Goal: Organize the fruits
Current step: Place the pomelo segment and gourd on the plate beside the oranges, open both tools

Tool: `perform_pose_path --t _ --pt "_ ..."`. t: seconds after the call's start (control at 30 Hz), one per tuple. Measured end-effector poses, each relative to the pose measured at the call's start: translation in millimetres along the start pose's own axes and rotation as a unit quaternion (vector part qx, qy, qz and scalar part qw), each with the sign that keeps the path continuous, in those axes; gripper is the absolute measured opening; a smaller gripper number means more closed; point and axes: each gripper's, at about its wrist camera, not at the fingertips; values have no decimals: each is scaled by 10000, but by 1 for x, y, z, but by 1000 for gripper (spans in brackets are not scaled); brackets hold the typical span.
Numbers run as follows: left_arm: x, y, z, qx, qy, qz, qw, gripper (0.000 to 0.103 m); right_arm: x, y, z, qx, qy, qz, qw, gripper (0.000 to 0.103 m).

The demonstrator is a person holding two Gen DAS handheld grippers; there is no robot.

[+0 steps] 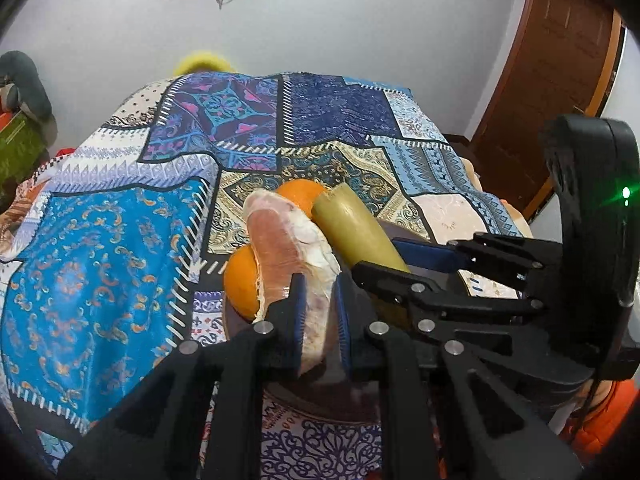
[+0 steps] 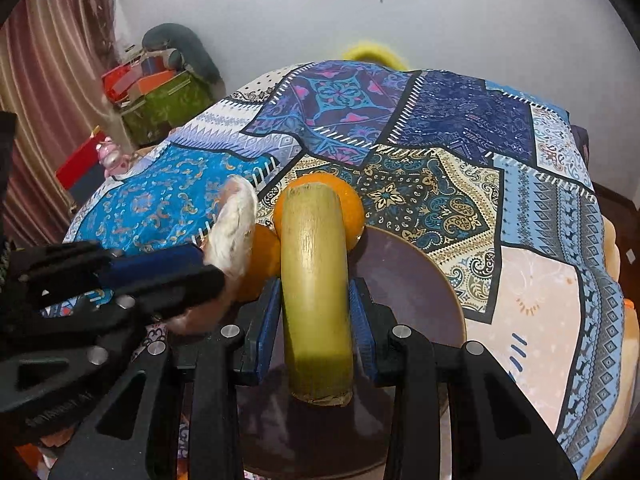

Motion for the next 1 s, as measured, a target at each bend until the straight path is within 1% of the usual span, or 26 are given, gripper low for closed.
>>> perform_pose_path --t 0.07,0.2,0.3,0.33,0.47,0.53,0.67,0.87,0.93,1.0 --pt "0 -1 -2 -20 18 -18 10000 16 0 0 -2 4 33 17 10000 32" --pt "-1 -1 -3 11 -65 59 10000 16 -1 0 -4 -43 71 52 10000 33" --pt "-1 -2 -2 24 59 140 9999 16 1 -1 -2 0 -7 27 10000 33" --pt "0 -2 -2 41 59 155 9999 16 3 -1 -2 30 -75 -21 10000 33" --pt "5 -5 0 120 102 224 9996 16 17 -2 -4 -8 -68 -165 9998 39" --pt "10 -7 0 121 178 226 9995 16 24 -2 -4 -5 -95 -207 9997 40" --pt "23 -10 0 145 198 204 9995 16 35 -6 -6 1 -184 -215 9996 40" --pt "45 -17 -3 120 312 190 9993 16 52 -21 -9 -110 -256 -174 9995 40" --pt "53 -21 -3 145 351 194 9991 19 58 -25 -9 -144 -280 -166 9994 40" --pt "60 -24 -3 177 366 195 9990 28 66 -31 -7 -150 -340 -192 9991 40"
Point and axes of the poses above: each gripper's, at about its wrist camera, not at the fingertips, and x roughly against the way its jaws point, z to its left, y to its top, and after that the axes turned 4 degrees about -x, right-handed
